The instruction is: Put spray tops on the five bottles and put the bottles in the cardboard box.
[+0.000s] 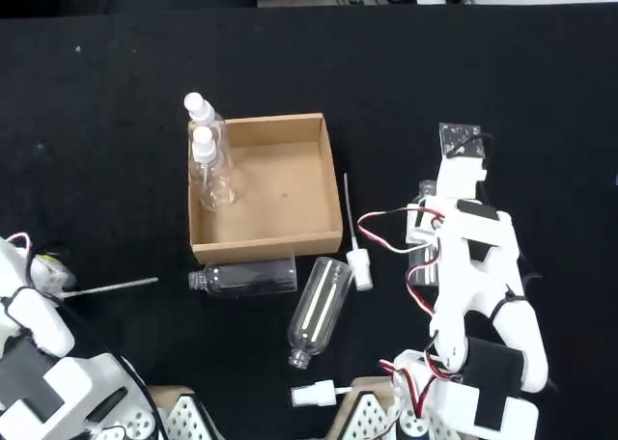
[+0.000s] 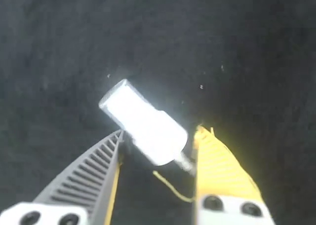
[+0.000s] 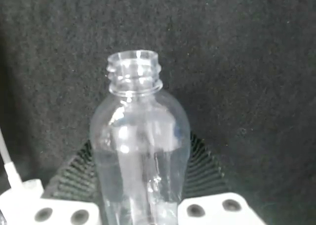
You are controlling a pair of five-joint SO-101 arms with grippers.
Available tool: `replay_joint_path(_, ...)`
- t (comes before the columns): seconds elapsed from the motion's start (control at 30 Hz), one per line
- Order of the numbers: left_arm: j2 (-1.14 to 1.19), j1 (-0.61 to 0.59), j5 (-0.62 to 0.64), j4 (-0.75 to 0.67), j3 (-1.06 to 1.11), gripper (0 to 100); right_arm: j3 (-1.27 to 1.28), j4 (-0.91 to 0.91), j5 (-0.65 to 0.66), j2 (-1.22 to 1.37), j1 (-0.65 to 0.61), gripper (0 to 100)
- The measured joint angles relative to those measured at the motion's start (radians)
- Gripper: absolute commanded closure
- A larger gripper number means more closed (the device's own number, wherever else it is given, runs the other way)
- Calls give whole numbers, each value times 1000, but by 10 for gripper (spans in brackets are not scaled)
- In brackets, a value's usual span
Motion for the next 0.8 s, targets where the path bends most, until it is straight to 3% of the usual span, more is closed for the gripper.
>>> replay_joint_path(0.13,0,-40,-272,2,-44,748,0,0,0,0,0,988)
replay_joint_path(0.23,0,-52,-284,8,-72,736,0,0,0,0,0,988)
replay_joint_path(0.53,0,-63,193,117,-78,737,0,0,0,0,0,988)
replay_joint_path(0.8,0,-63,341,74,-34,737,0,0,0,0,0,988)
